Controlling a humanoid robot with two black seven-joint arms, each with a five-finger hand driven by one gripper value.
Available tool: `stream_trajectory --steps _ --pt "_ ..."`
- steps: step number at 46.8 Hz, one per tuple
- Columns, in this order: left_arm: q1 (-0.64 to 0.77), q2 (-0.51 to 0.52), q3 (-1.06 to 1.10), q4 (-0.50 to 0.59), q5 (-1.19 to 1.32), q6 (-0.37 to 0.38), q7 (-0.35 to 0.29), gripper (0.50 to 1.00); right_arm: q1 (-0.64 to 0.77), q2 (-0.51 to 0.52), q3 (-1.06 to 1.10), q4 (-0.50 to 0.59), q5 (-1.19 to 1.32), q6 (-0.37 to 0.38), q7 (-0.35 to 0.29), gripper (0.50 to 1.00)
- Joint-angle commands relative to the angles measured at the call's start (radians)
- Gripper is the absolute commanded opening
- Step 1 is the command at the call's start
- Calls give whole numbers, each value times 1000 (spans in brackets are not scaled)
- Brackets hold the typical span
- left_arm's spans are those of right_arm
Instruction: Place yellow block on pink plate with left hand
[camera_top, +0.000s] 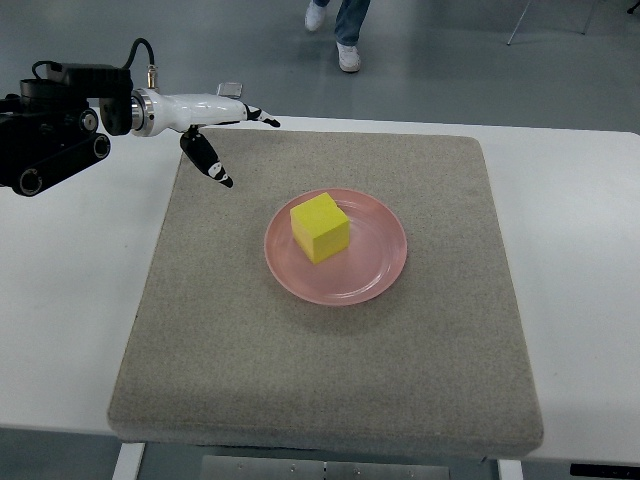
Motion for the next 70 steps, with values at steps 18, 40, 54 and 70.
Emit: stream_trajectory --steps 18,40,54,70 --pt "78 -112 -78 381 -309 67 6 960 0 0 0 0 0 0 -1 924" --pt "114 -175 -78 473 -844 147 35 958 0 0 0 -1 0 0 0 924" --pt "168 -179 -125 462 -995 120 20 966 0 0 0 -1 0 0 -1 924" --pt "213 -198 -277 462 -998 124 -28 986 0 0 1 -1 0 0 0 924"
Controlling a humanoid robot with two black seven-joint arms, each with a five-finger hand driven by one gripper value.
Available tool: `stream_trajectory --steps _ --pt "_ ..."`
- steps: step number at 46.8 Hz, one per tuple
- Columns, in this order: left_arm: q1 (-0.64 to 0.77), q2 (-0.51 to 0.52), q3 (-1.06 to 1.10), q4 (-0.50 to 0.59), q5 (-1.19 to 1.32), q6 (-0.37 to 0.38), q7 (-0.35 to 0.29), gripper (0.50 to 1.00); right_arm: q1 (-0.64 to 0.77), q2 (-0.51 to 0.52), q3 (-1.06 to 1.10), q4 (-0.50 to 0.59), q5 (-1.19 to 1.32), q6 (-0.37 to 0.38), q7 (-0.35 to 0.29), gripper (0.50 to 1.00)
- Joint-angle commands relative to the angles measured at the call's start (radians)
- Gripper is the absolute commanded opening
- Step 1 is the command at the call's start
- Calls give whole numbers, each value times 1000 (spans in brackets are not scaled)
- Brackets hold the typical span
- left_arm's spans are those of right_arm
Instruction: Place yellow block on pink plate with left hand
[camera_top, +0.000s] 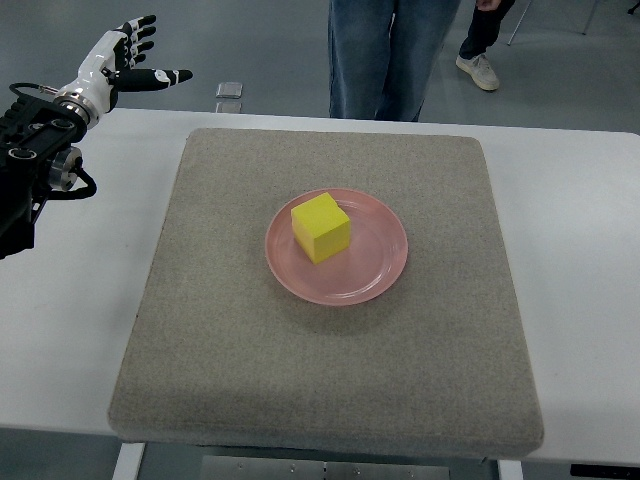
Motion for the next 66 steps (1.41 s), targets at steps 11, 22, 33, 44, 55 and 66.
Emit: stream_trajectory --steps 11,22,33,44,55,66 --pt "16 -14 -121 3 -61 0 11 986 0 0 -1 1 0 0 0 924" --pt "31 -15 -128 9 -224 -67 13 988 0 0 -1 1 0 0 0 924" --pt "50 -15 -159 31 -276 -164 13 988 0 0 -1 1 0 0 0 924" --pt "68 -15 -237 44 -296 -233 13 988 0 0 1 -1 0 0 0 924" --pt "71 -15 -273 69 -310 -268 13 990 0 0 1 1 0 0 0 924" --pt "88 -15 -282 66 -322 -307 13 990 0 0 1 1 0 0 0 924"
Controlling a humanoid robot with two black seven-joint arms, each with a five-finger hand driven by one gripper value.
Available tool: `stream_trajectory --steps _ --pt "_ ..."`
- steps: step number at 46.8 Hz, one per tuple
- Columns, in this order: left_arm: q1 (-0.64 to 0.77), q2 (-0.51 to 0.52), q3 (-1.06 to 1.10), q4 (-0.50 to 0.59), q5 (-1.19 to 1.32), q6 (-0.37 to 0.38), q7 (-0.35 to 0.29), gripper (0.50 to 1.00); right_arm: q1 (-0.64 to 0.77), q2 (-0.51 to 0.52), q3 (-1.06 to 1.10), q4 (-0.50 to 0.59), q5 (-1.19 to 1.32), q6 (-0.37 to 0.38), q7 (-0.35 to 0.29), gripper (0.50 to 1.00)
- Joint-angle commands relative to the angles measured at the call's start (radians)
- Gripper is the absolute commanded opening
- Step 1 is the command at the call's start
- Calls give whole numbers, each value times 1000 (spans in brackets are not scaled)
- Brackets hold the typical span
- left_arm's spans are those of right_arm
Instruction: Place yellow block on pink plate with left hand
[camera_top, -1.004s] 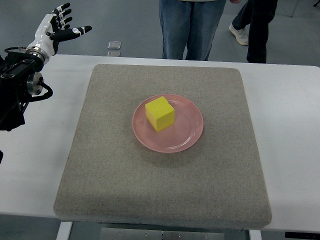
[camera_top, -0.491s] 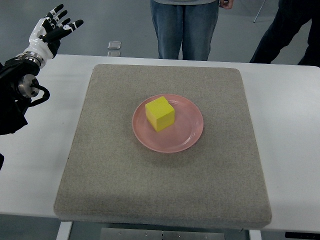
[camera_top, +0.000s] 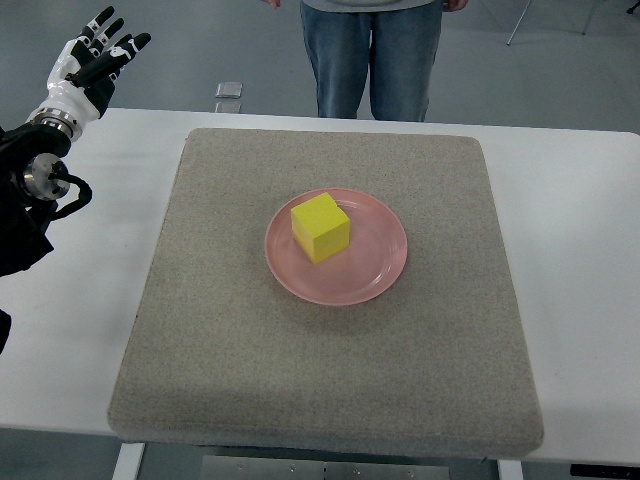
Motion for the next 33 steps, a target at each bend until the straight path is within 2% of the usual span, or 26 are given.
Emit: stream_trajectory --steps 1,5,33 --pt "6 0 -8 1 -13 -39 0 990 0 0 0 1 0 0 0 924" --pt "9 2 -19 4 -19 -61 -2 990 0 0 0 -1 0 0 0 924" --pt "6 0 -18 1 -19 -46 -2 992 0 0 1 1 0 0 0 924"
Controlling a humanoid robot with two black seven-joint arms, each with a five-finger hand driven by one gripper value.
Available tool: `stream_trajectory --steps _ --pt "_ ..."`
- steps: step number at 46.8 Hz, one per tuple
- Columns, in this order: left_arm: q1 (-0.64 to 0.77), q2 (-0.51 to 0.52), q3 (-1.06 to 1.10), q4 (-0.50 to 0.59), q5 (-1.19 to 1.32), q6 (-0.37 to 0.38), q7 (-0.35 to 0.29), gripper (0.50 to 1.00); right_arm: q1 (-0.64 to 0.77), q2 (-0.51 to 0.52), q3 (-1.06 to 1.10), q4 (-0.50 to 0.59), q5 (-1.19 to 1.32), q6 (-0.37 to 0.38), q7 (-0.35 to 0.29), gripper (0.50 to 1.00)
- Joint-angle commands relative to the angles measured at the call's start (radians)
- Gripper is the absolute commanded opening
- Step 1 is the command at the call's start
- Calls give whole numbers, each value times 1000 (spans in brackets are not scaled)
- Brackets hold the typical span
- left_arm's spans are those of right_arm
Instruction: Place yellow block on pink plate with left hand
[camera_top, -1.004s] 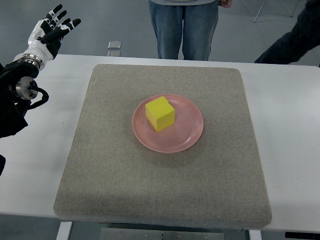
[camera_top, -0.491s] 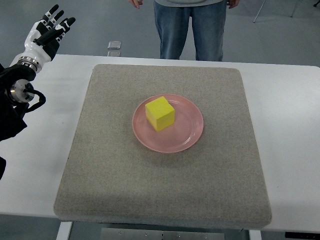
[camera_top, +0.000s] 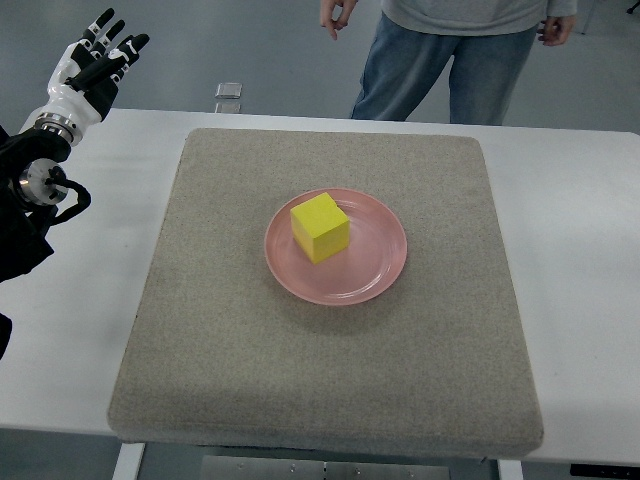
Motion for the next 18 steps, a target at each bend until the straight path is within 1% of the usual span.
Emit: stream_trajectory --steps 1,18 --pt "0 0 3 2 0 11 0 992 0 0 1 0 0 0 0 924" --pt "3 1 0 5 0 18 -2 992 -1 0 0 -1 -2 0 -4 924"
